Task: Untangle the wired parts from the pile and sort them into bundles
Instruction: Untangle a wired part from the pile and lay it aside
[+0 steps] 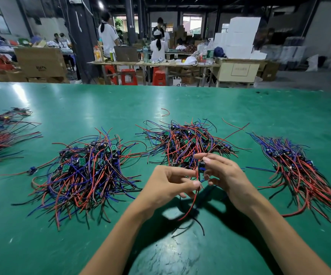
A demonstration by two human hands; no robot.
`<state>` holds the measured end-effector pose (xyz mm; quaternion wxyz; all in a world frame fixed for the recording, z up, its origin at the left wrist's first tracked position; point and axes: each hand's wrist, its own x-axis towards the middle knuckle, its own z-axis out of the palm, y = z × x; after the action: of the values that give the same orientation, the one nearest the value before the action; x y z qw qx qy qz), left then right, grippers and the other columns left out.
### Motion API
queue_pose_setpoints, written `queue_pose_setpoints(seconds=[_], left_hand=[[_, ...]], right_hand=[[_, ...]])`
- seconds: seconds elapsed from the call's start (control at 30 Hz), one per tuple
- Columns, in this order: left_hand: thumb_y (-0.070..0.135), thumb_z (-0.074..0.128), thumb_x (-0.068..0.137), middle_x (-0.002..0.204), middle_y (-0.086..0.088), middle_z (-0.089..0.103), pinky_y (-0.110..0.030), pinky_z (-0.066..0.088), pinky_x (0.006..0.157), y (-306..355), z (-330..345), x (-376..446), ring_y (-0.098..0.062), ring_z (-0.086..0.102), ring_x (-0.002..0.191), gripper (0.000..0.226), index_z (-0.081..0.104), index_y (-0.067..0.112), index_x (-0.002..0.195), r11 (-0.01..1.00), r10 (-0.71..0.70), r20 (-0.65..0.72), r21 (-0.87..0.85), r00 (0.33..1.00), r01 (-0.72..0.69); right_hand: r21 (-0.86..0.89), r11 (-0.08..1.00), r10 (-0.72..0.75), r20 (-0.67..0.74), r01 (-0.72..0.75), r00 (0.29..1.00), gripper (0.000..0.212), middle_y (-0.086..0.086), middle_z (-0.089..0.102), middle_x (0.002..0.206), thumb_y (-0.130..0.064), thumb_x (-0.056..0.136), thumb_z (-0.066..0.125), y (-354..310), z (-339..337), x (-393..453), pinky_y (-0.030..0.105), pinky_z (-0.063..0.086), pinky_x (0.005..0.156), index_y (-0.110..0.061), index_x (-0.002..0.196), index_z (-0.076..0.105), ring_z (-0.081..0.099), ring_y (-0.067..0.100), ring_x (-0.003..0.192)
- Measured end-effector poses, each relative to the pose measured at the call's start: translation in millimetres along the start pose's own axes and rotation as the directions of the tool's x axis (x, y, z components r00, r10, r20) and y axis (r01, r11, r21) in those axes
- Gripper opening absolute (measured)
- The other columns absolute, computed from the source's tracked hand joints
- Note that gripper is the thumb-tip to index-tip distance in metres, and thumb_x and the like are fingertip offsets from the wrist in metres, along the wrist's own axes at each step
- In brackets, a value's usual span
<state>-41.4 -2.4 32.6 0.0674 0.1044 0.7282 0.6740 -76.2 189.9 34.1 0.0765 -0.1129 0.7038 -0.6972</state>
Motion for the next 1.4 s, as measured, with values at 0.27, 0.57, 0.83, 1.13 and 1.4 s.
queue_pose_setpoints(seconds=[0.27,0.57,0.83,1.13,1.4], left_hand=[[0.014,0.080,0.084,0.085,-0.007,0.078,-0.021,0.054,0.062,-2,-6,3,-0.014,0.070,0.071,0.011,0.079,0.010,0.095,0.999,0.032,-0.069,-0.028,0.997,-0.034],[0.016,0.080,0.083,0.077,0.002,0.077,-0.027,0.058,0.074,31,-101,-3,-0.005,0.068,0.065,0.011,0.081,0.016,0.094,0.924,0.308,-0.706,0.382,0.637,-0.024],[0.018,0.077,0.083,0.100,-0.025,0.072,-0.043,0.051,0.094,36,-152,-19,-0.037,0.065,0.101,0.028,0.077,0.003,0.107,0.622,0.223,-0.770,0.585,0.598,0.521],[0.050,0.065,0.090,0.109,0.004,0.051,-0.030,0.043,0.085,-4,-20,26,-0.014,0.050,0.109,0.033,0.074,0.027,0.112,0.556,0.252,-0.428,0.798,0.868,0.232],[0.048,0.075,0.084,0.105,0.008,0.064,-0.026,0.046,0.084,-36,-18,44,-0.010,0.059,0.103,0.034,0.076,0.023,0.108,0.794,0.228,-0.505,0.591,0.833,0.141]], right_hand=[[0.005,0.994,-0.106,-0.017,0.106,0.994,0.027,-0.005,0.062,0.078,-0.039,0.089,0.066,2,12,-3,0.019,0.037,0.057,-0.029,0.111,0.078,0.046,0.009,0.064],[-0.734,0.679,-0.351,-0.355,-0.026,0.867,0.020,-0.017,0.065,0.075,-0.057,0.084,0.073,20,4,2,0.025,0.038,0.057,-0.041,0.095,0.066,0.055,-0.002,0.060],[-0.817,0.548,-0.176,-0.323,-0.180,0.930,0.018,-0.015,0.062,0.071,-0.053,0.087,0.066,28,7,7,0.025,0.037,0.059,-0.037,0.078,0.069,0.060,0.008,0.075],[-0.812,0.583,-0.374,-0.231,0.034,0.898,0.032,-0.010,0.065,0.071,-0.051,0.096,0.058,26,20,4,0.032,0.048,0.065,-0.025,0.077,0.062,0.061,0.016,0.072],[-0.751,0.644,-0.362,-0.130,0.147,0.923,0.028,-0.014,0.067,0.070,-0.047,0.096,0.062,30,15,6,0.031,0.049,0.066,-0.026,0.077,0.066,0.060,0.005,0.065]])
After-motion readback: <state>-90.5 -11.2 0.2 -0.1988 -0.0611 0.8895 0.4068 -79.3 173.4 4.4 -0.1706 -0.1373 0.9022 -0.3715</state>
